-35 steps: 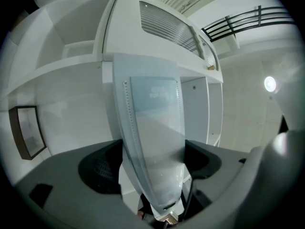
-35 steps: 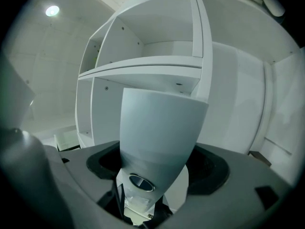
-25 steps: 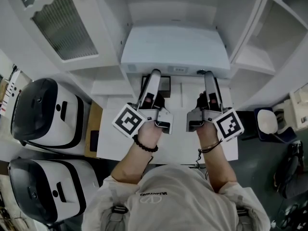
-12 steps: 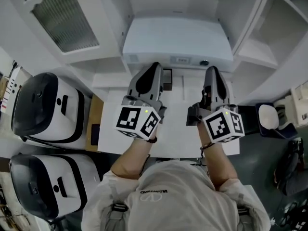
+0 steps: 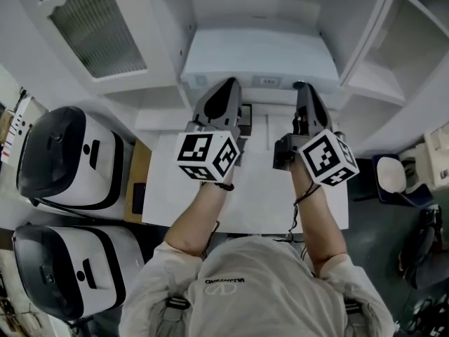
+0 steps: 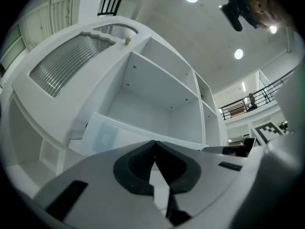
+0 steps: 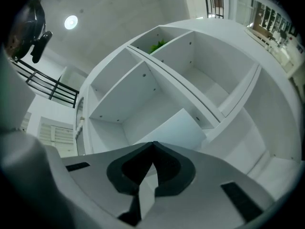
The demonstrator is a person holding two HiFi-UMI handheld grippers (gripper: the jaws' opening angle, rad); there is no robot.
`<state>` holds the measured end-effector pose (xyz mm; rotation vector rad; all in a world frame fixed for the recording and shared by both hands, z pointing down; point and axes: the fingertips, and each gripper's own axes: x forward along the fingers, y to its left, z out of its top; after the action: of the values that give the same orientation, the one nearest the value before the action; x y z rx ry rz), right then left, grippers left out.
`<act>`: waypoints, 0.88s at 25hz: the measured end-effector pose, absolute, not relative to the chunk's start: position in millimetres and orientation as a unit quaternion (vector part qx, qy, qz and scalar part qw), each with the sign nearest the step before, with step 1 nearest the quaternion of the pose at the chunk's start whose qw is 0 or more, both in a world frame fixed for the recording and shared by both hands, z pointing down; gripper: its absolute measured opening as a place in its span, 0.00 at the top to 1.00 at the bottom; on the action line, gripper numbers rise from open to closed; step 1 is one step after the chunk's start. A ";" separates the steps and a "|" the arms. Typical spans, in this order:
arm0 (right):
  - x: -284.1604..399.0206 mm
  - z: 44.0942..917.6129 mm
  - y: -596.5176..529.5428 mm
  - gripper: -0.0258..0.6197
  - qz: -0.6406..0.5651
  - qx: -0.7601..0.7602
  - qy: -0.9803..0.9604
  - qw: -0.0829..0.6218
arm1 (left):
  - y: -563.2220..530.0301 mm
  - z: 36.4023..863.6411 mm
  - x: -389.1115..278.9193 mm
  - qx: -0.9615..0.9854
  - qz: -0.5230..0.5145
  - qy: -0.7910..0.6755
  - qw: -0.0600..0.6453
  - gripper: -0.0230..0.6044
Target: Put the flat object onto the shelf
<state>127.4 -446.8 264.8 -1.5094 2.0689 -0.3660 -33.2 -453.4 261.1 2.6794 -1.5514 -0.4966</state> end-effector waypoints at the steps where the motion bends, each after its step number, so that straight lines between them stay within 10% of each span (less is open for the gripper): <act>1: 128.6 264.4 -451.2 0.94 -0.139 -0.561 0.768 0.274 | -457.1 261.0 -32.2 0.854 -0.160 -0.495 0.005 0.96; 22: 130.3 265.2 -472.7 0.94 -0.151 -0.551 0.774 0.273 | -476.7 259.0 -43.8 0.838 -0.213 -0.502 0.024 0.96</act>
<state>130.3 -472.7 265.2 -1.4834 2.0830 -0.4054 -43.8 -476.7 259.0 2.5917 -1.5533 -0.6600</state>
